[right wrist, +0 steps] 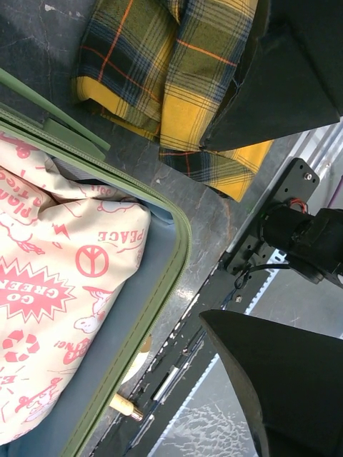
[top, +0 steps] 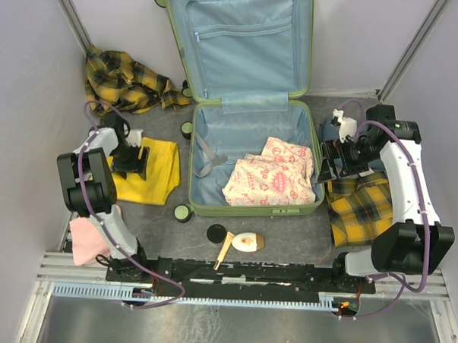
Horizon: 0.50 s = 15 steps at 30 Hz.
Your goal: Pack the luggage
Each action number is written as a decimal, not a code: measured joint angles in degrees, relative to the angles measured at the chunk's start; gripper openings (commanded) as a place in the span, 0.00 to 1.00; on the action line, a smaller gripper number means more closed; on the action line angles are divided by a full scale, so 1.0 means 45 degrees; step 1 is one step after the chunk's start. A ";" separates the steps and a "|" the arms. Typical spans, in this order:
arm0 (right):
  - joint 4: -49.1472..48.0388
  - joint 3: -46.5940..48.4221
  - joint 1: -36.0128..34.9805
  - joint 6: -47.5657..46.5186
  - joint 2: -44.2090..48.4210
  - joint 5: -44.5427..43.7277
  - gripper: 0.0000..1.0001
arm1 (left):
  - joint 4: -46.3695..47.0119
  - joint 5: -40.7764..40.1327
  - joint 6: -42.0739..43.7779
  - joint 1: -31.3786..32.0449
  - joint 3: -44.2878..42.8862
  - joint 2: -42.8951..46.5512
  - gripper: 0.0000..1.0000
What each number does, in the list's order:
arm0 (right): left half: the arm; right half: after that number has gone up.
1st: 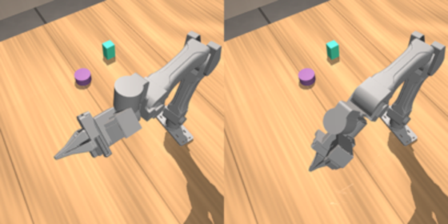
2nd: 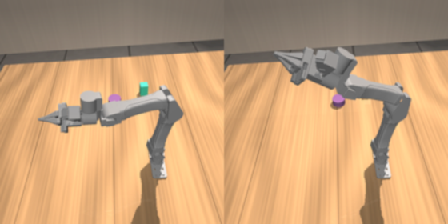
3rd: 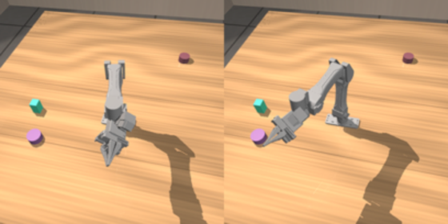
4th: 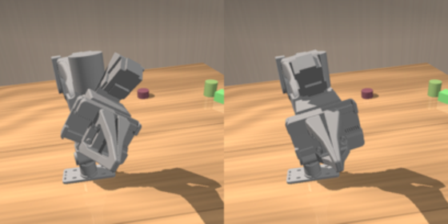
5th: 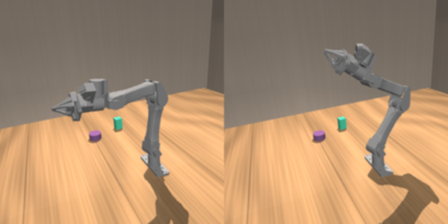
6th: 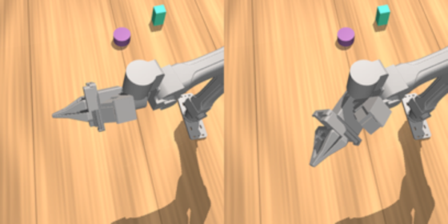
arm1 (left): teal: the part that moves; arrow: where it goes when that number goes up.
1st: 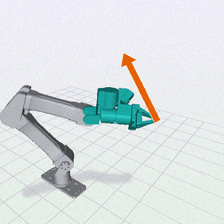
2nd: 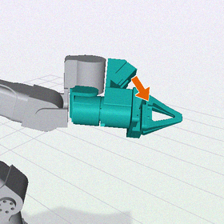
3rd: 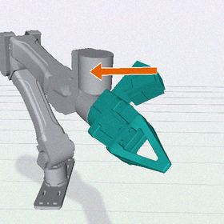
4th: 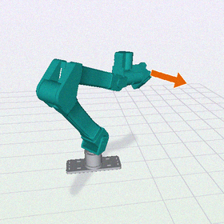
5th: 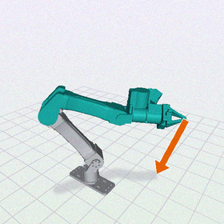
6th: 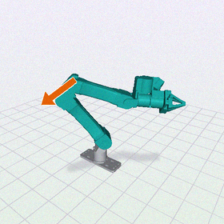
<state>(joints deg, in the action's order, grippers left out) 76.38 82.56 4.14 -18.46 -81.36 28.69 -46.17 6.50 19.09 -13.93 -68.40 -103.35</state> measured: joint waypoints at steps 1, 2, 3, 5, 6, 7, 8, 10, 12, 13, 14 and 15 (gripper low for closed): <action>-0.0024 0.0000 0.0000 0.0044 -0.0044 0.0010 1.00 | 0.0010 0.0005 -0.0005 -0.0005 -0.0563 -0.0408 0.79; -0.0058 0.0000 0.0000 0.0063 -0.0087 0.0015 1.00 | 0.0102 0.0010 -0.0010 -0.0005 -0.1020 -0.0719 0.79; -0.0092 0.0000 0.0000 0.0092 -0.0112 0.0034 1.00 | 0.0238 0.0019 -0.0005 -0.0005 -0.1316 -0.0908 0.81; -0.0121 0.0005 0.0000 0.0141 -0.0151 0.0097 1.00 | 0.0554 0.0151 -0.0005 -0.0015 -0.1787 -0.1175 0.84; -0.0121 0.0005 0.0000 0.0146 -0.0160 0.0141 1.00 | 0.0631 0.0262 0.0005 -0.0024 -0.1904 -0.1209 0.85; -0.0117 0.0015 0.0000 0.0151 -0.0170 0.0194 1.00 | 0.0607 0.0466 0.0029 -0.0058 -0.2040 -0.1214 0.86; -0.0117 0.0029 0.0000 0.0155 -0.0175 0.0228 1.00 | 0.0549 0.0636 0.0112 -0.0092 -0.2118 -0.1161 0.87; -0.0107 0.0073 0.0000 0.0155 -0.0175 0.0291 1.00 | 0.0117 0.1069 0.0607 -0.0248 -0.2195 -0.0831 0.87; -0.0112 0.0136 0.0000 0.0155 -0.0170 0.0359 1.00 | -0.0767 0.1501 0.1389 -0.0534 -0.2195 -0.0160 0.88; -0.0107 0.0141 0.0000 0.0151 -0.0170 0.0418 1.00 | -0.1311 0.1719 0.1923 -0.0797 -0.2195 0.0267 0.88; -0.0102 0.0146 0.0000 0.0155 -0.0170 0.0500 1.00 | -0.1875 0.1928 0.2511 -0.1132 -0.2191 0.0758 0.88; -0.0102 0.0151 0.0000 0.0155 -0.0170 0.0554 1.00 | -0.2341 0.2040 0.3021 -0.1477 -0.2191 0.1156 0.88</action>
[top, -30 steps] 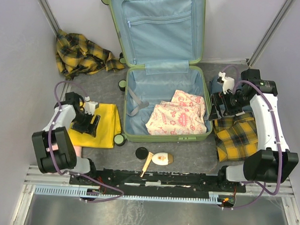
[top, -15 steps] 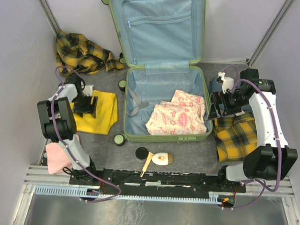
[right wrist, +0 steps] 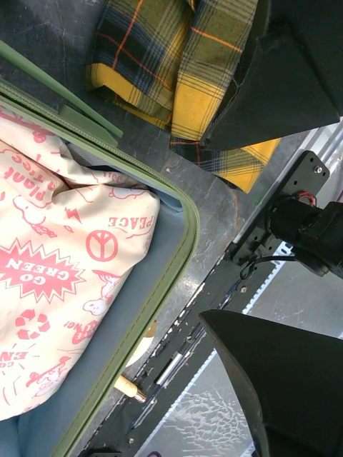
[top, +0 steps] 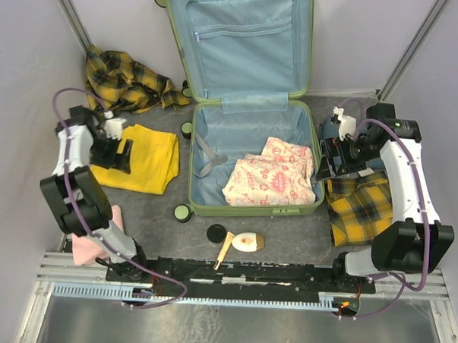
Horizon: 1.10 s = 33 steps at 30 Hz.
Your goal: Pack the luggage
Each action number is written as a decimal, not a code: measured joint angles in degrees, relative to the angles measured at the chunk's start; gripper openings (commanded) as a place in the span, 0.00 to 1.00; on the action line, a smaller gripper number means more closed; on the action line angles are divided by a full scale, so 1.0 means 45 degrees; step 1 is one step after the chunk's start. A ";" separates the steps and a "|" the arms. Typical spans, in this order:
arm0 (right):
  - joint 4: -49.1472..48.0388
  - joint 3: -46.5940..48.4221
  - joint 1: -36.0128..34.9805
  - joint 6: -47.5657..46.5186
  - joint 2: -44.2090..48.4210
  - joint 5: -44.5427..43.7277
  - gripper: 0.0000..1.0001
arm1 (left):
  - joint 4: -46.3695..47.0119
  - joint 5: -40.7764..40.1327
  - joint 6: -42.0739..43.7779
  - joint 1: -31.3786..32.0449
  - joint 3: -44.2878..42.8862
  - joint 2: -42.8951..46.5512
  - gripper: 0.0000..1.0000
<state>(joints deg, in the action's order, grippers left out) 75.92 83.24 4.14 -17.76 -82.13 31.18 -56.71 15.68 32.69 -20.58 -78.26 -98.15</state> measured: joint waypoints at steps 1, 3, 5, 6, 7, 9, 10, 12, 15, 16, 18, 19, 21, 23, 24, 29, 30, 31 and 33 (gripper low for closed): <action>0.0005 0.0000 0.0000 -0.0005 0.0000 0.0063 1.00 | -0.0617 0.0136 0.0767 -0.0578 0.0019 0.0554 0.88; 0.0010 0.0000 0.0000 -0.0005 0.0000 0.0209 1.00 | -0.1447 0.0194 0.2021 -0.1608 0.0219 0.1355 0.88; 0.0019 0.0005 0.0000 -0.0010 0.0000 0.0321 1.00 | -0.2040 0.0083 0.3177 -0.2637 0.0709 0.1953 0.87; 0.0053 0.0019 0.0000 -0.0010 0.0000 0.0350 1.00 | -0.2302 -0.0029 0.3716 -0.3152 0.1044 0.2171 0.86; 0.0078 0.0034 0.0000 -0.0015 0.0000 0.0379 1.00 | -0.2565 -0.0160 0.4226 -0.3653 0.1404 0.2327 0.86; 0.0121 0.0063 0.0000 -0.0019 0.0015 0.0418 1.00 | -0.2909 -0.0398 0.5056 -0.4439 0.2059 0.2521 0.85; 0.0151 0.0068 0.0000 -0.0019 0.0024 0.0452 1.00 | -0.3011 -0.0529 0.5508 -0.4813 0.2453 0.2662 0.83; 0.0219 0.0068 0.0000 -0.0019 0.0068 0.0515 1.00 | -0.3070 -0.0850 0.6271 -0.5265 0.3249 0.3094 0.80; 0.0253 0.0068 0.0000 -0.0015 0.0097 0.0627 1.00 | -0.3109 -0.1326 0.7193 -0.5469 0.4677 0.4163 0.76; 0.0253 0.0068 0.0000 -0.0015 0.0102 0.0661 1.00 | -0.3094 -0.1467 0.7402 -0.5469 0.5178 0.4527 0.74; 0.0253 0.0068 0.0000 -0.0015 0.0102 0.0748 1.00 | -0.3002 -0.1588 0.7626 -0.5464 0.6130 0.5008 0.70; 0.0248 0.0068 0.0000 -0.0010 0.0102 0.0782 1.00 | -0.2919 -0.1617 0.7626 -0.5459 0.6494 0.5042 0.68; 0.0223 0.0063 0.0000 -0.0010 0.0102 0.0835 1.00 | -0.2594 -0.1681 0.7601 -0.5455 0.7014 0.4804 0.63; 0.0180 0.0034 0.0000 0.0000 0.0102 0.0884 1.00 | -0.2229 -0.1554 0.7470 -0.5430 0.7159 0.4187 0.61; 0.0175 0.0019 0.0000 0.0000 0.0102 0.0899 1.00 | -0.1982 -0.1384 0.7354 -0.5406 0.7159 0.3857 0.60; 0.0053 -0.0058 0.0000 0.0053 -0.0005 0.1088 1.00 | -0.1093 -0.0748 0.5790 -0.4949 0.6640 0.2667 0.58; 0.0024 -0.0058 0.0000 0.0092 -0.0049 0.1093 1.00 | -0.0874 -0.0622 0.5343 -0.4745 0.6397 0.2501 0.58; -0.0044 -0.0058 0.0000 0.0146 -0.0117 0.1107 1.00 | -0.0685 -0.0471 0.4969 -0.4595 0.6144 0.2341 0.58; -0.0117 -0.0058 0.0000 0.0233 -0.0243 0.1151 0.99 | -0.0325 -0.0117 0.4182 -0.4362 0.5357 0.1938 0.61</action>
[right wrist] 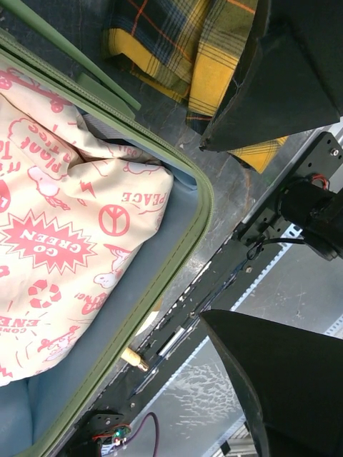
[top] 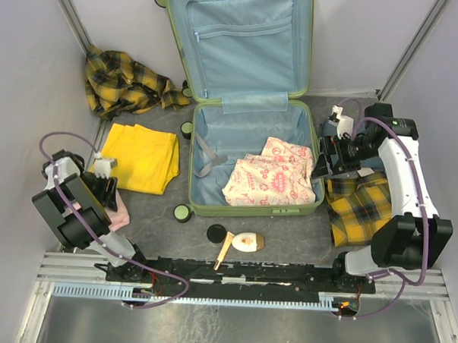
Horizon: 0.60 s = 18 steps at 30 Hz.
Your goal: Pack the luggage
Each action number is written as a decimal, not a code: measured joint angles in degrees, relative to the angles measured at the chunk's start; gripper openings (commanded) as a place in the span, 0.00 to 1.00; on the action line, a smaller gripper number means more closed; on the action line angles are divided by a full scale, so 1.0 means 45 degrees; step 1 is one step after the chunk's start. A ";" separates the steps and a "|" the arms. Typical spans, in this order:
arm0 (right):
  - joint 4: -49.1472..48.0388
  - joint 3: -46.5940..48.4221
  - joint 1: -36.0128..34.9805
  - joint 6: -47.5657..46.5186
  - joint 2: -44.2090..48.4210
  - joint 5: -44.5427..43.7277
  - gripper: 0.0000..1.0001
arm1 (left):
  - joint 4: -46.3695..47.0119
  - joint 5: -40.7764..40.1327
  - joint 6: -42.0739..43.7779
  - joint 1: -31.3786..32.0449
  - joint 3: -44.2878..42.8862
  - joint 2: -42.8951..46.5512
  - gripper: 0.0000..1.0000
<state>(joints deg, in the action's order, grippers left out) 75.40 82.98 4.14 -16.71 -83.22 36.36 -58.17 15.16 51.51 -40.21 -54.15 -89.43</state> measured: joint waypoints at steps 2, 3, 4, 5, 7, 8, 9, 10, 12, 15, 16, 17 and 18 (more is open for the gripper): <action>0.0010 0.0029 0.0000 0.0092 -0.0204 0.0092 0.99 | 0.0325 0.0330 -0.0466 0.0107 -0.0850 -0.0238 0.67; 0.0010 0.0049 0.0000 0.0097 -0.0291 0.0146 0.99 | 0.0457 0.0423 -0.0583 0.0112 -0.1224 -0.0248 0.70; 0.0015 0.0087 0.0000 0.0102 -0.0374 0.0170 0.99 | 0.0481 0.0437 -0.0583 0.0107 -0.1438 -0.0214 0.73; 0.0010 0.0121 0.0000 0.0102 -0.0423 0.0180 0.99 | 0.0466 0.0432 -0.0554 0.0087 -0.1603 -0.0136 0.77; 0.0019 0.0131 0.0000 0.0097 -0.0413 0.0175 0.99 | 0.0199 0.0427 -0.0233 -0.0024 -0.1681 0.0155 0.81; 0.0024 0.0131 0.0000 0.0097 -0.0384 0.0170 0.99 | -0.0117 0.0423 0.0039 -0.0131 -0.1681 0.0389 0.82; 0.0019 0.0131 0.0000 0.0097 -0.0355 0.0165 0.99 | -0.0452 0.0413 0.0403 -0.0282 -0.1666 0.0695 0.83; 0.0024 0.0131 0.0000 0.0092 -0.0330 0.0165 0.99 | -0.0777 0.0393 0.0782 -0.0466 -0.1651 0.1064 0.84; 0.0029 0.0131 0.0000 0.0092 -0.0257 0.0170 0.99 | -0.1321 0.0335 0.1705 -0.0865 -0.1525 0.1933 0.85; 0.0034 0.0126 0.0000 0.0092 -0.0189 0.0180 0.99 | -0.1851 0.0301 0.3327 -0.1355 -0.0947 0.3288 0.85; 0.0034 0.0126 0.0000 0.0092 -0.0185 0.0194 0.99 | -0.1982 0.0296 0.3983 -0.1486 -0.0607 0.3764 0.85; 0.0034 0.0126 0.0000 0.0092 -0.0185 0.0223 0.99 | -0.2123 0.0287 0.4605 -0.1564 -0.0238 0.4192 0.85; 0.0039 0.0126 0.0000 0.0092 -0.0185 0.0243 0.99 | -0.2191 0.0277 0.5071 -0.1579 0.0078 0.4488 0.85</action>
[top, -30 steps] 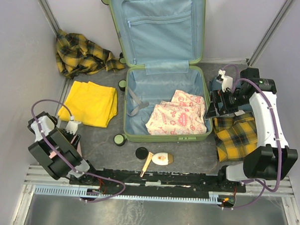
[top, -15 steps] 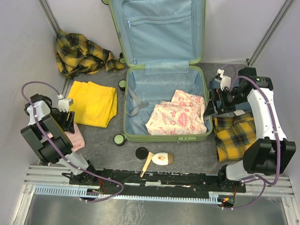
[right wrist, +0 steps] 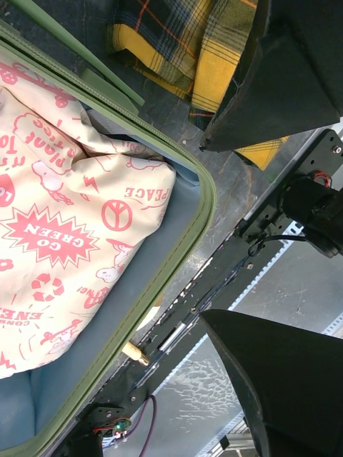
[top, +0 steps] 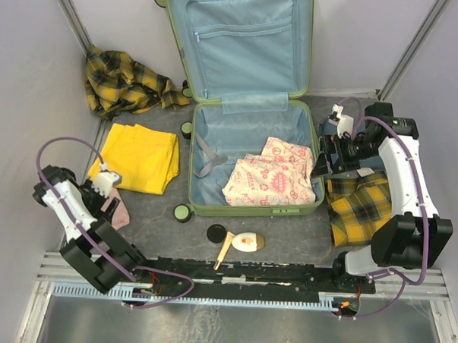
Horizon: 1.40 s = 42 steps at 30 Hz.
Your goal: Pack the luggage
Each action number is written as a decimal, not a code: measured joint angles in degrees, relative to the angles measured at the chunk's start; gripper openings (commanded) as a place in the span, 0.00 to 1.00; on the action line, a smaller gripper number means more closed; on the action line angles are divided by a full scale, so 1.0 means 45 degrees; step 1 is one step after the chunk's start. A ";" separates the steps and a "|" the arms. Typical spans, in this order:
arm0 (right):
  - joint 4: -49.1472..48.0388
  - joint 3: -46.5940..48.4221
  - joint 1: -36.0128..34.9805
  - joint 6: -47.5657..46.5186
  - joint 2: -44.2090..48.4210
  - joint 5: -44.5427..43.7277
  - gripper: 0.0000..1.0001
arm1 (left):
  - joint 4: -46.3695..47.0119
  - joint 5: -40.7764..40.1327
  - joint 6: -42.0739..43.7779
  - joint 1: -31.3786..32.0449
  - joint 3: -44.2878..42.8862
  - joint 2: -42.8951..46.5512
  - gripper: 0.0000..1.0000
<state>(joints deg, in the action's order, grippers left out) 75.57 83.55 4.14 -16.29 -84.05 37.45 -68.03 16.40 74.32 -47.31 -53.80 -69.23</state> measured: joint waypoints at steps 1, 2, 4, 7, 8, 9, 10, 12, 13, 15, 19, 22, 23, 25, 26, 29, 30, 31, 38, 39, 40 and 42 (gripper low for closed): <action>0.0000 0.0000 0.0000 0.0000 0.0000 0.0010 0.99 | 0.0005 0.0005 0.0568 -0.0019 0.0432 0.0316 0.85; 0.0015 0.0000 0.0000 0.0000 0.0000 0.0024 0.99 | 0.0044 0.0015 0.1044 -0.0019 0.0869 0.0554 0.85; 0.0029 0.0000 0.0000 0.0000 0.0000 0.0039 0.99 | 0.0282 0.0039 0.1744 -0.0019 0.1608 0.0738 0.83; 0.0044 0.0000 0.0000 -0.0005 0.0000 0.0063 0.99 | 0.0855 0.0058 0.2385 -0.0019 0.2327 0.0617 0.81; 0.0063 0.0000 0.0000 -0.0010 0.0000 0.0063 0.99 | 0.1073 0.0083 0.2501 -0.0019 0.2492 0.0549 0.81; 0.0087 0.0000 0.0000 -0.0010 0.0000 0.0063 0.99 | 0.1370 0.0117 0.2642 -0.0019 0.2691 0.0500 0.80; 0.0107 0.0000 0.0000 -0.0015 0.0000 0.0068 0.99 | 0.1753 0.0141 0.2812 -0.0019 0.2968 0.0476 0.79; 0.0151 0.0000 0.0000 -0.0019 0.0000 0.0073 0.99 | 0.2506 0.0141 0.3128 -0.0019 0.3677 0.0476 0.76; 0.0170 0.0000 0.0000 -0.0024 0.0000 0.0073 0.99 | 0.2807 0.0131 0.3259 -0.0019 0.3993 0.0476 0.73; 0.0204 0.0000 0.0000 -0.0024 0.0000 0.0078 0.99 | 0.3745 0.0087 0.3580 -0.0019 0.4736 0.0597 0.64; 0.0228 0.0000 0.0000 -0.0010 0.0000 0.0102 0.99 | 0.4823 0.0092 0.3628 -0.0019 0.5246 0.1248 0.25; 0.0228 0.0000 0.0000 -0.0005 0.0000 0.0170 0.99 | 0.4906 0.0185 0.3716 -0.0024 0.5071 0.1268 0.06; 0.0223 0.0000 0.0000 0.0000 0.0000 0.0214 0.99 | 0.4605 0.0262 0.3725 -0.0024 0.4891 0.1268 0.03; 0.0223 0.0000 0.0000 0.0000 0.0000 0.0257 0.99 | 0.3750 0.0495 0.3721 -0.0029 0.4420 0.1268 0.03; 0.0223 0.0000 0.0000 0.0000 0.0000 0.0262 0.99 | 0.3206 0.0636 0.3711 -0.0029 0.4085 0.1268 0.03; 0.0219 0.0000 0.0000 0.0000 0.0000 0.0272 0.99 | 0.1545 0.1049 0.3604 -0.0029 0.2720 0.1243 0.03; 0.0219 0.0000 0.0000 0.0000 0.0000 0.0277 0.99 | 0.1010 0.1205 0.3555 -0.0029 0.2147 0.1190 0.03; 0.0219 0.0000 0.0000 0.0000 0.0000 0.0291 0.99 | 0.0554 0.1394 0.3507 -0.0034 0.1627 0.1107 0.03; 0.0194 -0.0010 0.0000 0.0044 0.0000 0.0359 0.99 | -0.2419 0.3585 0.1107 -0.0019 -0.3191 -0.0427 0.03; 0.0180 -0.0010 0.0000 0.0049 0.0000 0.0359 0.99 | -0.2574 0.3881 0.0593 0.0010 -0.3677 -0.0559 0.03; 0.0170 -0.0010 0.0000 0.0049 0.0000 0.0359 0.99 | -0.2676 0.4240 -0.0102 0.0063 -0.4235 -0.0714 0.03; 0.0165 -0.0010 0.0000 0.0058 0.0000 0.0359 0.99 | -0.2817 0.4877 -0.1501 0.0228 -0.5187 -0.1005 0.03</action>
<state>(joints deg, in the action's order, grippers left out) 76.31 83.50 4.14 -16.03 -84.05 39.07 -80.71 38.35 67.57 -46.28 -77.14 -73.76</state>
